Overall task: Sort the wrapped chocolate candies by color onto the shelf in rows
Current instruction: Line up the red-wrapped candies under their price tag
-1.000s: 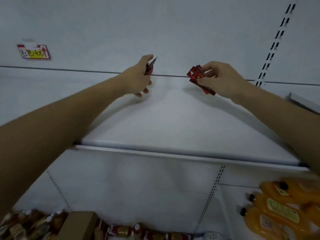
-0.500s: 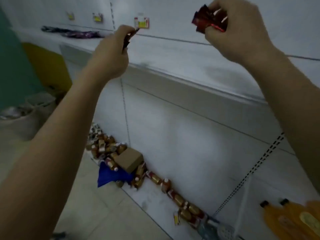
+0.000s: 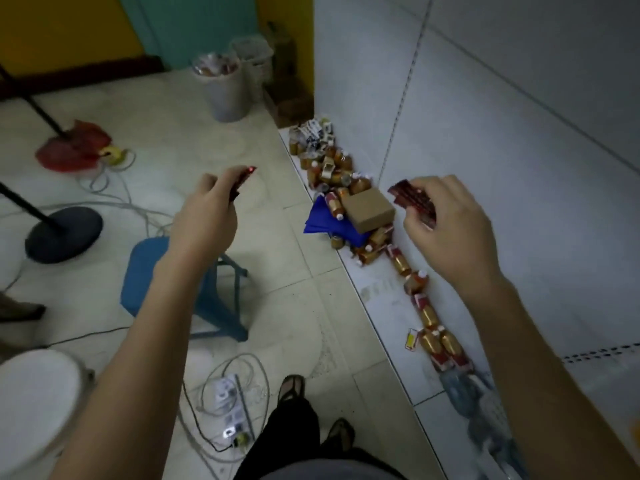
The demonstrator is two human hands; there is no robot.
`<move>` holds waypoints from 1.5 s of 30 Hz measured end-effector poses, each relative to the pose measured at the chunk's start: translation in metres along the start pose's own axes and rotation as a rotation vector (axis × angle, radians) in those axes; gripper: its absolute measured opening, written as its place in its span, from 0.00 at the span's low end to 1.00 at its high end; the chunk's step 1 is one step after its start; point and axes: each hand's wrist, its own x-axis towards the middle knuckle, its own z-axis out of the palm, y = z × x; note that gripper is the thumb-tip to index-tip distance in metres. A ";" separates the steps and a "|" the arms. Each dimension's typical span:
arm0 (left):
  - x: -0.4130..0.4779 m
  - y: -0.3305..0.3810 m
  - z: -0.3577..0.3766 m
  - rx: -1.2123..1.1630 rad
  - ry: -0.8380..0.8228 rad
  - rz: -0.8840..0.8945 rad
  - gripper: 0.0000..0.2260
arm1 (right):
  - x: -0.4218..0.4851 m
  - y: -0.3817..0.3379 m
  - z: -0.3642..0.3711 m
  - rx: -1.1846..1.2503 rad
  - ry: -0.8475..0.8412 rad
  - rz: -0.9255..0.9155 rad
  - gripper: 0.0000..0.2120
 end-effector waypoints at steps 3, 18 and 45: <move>-0.011 -0.034 0.014 0.030 -0.076 -0.086 0.21 | -0.002 0.007 0.038 -0.025 -0.186 0.028 0.13; 0.097 -0.161 0.043 -0.062 -0.569 -0.166 0.18 | 0.104 -0.019 0.171 -0.019 -0.626 0.144 0.12; 0.588 -0.014 -0.119 -0.494 0.040 0.657 0.19 | 0.526 -0.119 0.067 -0.001 0.304 -0.203 0.17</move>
